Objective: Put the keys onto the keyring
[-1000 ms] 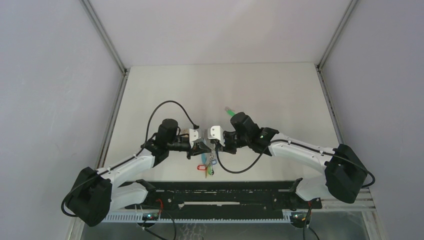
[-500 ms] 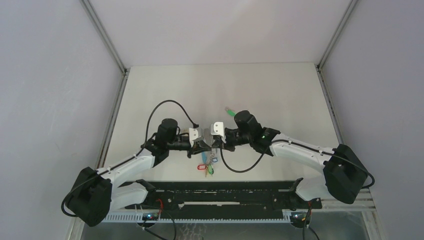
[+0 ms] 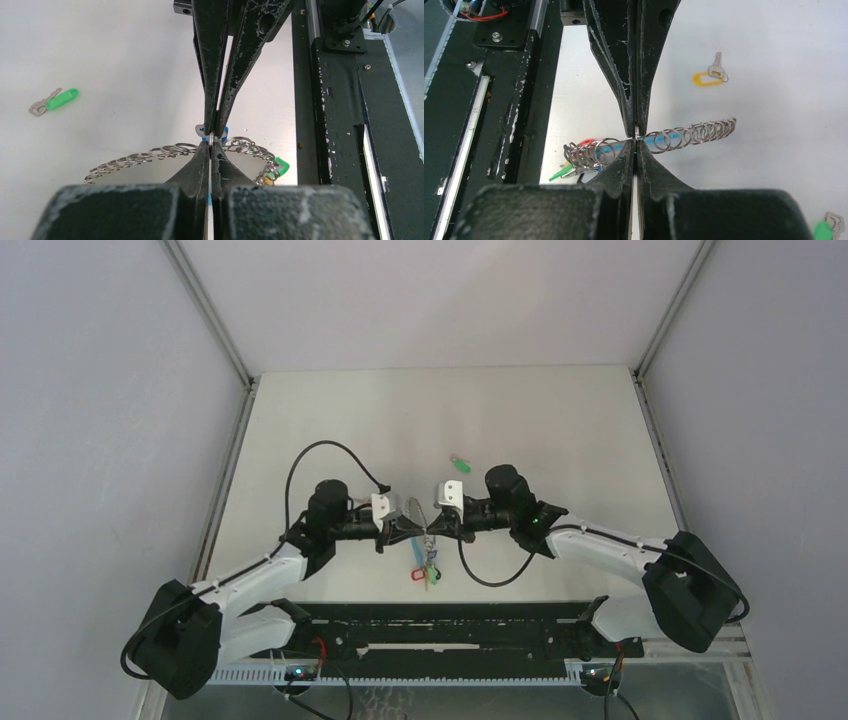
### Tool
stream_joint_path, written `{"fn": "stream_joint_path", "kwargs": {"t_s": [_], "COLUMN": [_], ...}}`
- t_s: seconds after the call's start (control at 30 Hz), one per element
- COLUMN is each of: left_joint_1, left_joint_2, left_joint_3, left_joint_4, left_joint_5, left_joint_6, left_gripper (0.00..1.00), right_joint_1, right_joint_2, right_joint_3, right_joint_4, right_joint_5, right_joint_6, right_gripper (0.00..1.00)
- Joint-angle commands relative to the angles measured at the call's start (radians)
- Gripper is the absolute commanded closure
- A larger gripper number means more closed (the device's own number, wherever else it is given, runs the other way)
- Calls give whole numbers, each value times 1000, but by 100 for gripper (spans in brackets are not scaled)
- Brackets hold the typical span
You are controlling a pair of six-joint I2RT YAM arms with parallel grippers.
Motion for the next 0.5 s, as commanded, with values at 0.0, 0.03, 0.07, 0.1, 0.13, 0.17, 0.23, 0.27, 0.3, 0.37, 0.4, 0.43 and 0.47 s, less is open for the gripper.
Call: {"fn": "stream_joint_path", "kwargs": {"t_s": [0.0,0.03,0.07,0.1,0.13,0.17,0.23,0.27,0.3,0.37,0.4,0.43,0.47], "left_joint_1": [5,5,4,4,5,5,5,5,4,4,5,4,4], "left_joint_2": [-44,-46,-48,-47,-45,-44,-42,-44,-44,-44,-43,-41,-41], "left_joint_3": [-1,-3,-3,-4,-5,-5,-8,-11,-16,-23,-27,-31,-32], "left_joint_4": [85,85,85,87,89,94,106,117,126,145,152,158,167], "left_joint_5": [-19,-23,-24,-23,-21,-20,-17,-17,-18,-22,-27,-30,-32], "left_joint_6": [-5,-4,-3,-2,-6,-9,-15,-20,-27,-39,-43,-47,-52], "left_gripper": [100,100,100,100,100,100,100,100,100,100,100,100,100], "right_joint_1": [-10,-15,-19,-23,-27,-29,-33,-35,-38,-42,-45,-50,-54], "right_joint_2": [-94,-111,-131,-149,-165,-179,-196,-202,-204,-204,-200,-197,-198], "right_joint_3": [-17,-27,-39,-53,-65,-72,-81,-82,-81,-81,-77,-73,-72], "right_joint_4": [5,-10,-13,-10,-8,-6,-8,-11,-12,-7,-16,-32,-45], "right_joint_5": [10,23,34,41,42,42,44,45,49,93,119,160,207], "right_joint_6": [39,41,52,66,79,87,93,94,100,135,156,180,215], "right_gripper": [100,100,100,100,100,100,100,100,100,100,100,100,100]}}
